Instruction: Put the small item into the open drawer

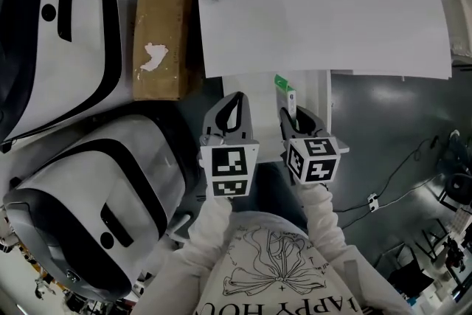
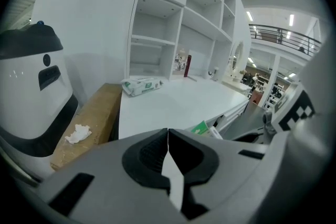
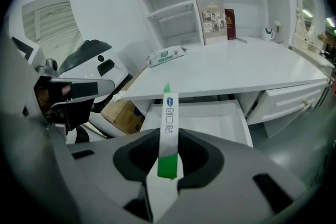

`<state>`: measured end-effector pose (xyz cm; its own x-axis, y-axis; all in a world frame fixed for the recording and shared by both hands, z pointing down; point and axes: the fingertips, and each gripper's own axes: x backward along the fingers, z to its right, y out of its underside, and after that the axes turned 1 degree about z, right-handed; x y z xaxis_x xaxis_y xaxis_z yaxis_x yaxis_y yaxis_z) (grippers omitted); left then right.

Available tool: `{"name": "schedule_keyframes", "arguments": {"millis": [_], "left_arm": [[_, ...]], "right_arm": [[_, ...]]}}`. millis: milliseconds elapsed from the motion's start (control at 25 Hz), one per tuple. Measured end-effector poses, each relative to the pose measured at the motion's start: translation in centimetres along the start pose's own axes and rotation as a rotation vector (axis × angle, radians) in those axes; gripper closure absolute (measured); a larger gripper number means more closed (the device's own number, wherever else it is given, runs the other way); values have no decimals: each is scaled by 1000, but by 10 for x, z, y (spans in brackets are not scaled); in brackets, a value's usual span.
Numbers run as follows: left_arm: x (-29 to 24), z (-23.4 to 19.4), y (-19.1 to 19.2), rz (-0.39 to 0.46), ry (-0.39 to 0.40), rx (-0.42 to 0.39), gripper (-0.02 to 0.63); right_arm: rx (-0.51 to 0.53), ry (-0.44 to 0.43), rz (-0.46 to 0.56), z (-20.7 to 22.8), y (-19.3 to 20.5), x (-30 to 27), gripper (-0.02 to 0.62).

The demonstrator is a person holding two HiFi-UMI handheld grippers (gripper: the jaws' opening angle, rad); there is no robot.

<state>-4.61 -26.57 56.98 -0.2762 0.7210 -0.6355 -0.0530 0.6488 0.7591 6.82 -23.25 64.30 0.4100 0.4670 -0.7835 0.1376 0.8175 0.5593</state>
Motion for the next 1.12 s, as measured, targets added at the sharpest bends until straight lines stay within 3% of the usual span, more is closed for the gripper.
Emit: {"name": "schedule_keyframes", "arguments": {"millis": [480, 1120], "left_arm": [[-20, -13, 14, -39, -11, 21, 598], [-29, -20, 27, -66, -7, 31, 599]], "right_arm": [[49, -38, -187, 10, 36, -71, 503], [109, -10, -359, 23, 82, -133, 503]]}}
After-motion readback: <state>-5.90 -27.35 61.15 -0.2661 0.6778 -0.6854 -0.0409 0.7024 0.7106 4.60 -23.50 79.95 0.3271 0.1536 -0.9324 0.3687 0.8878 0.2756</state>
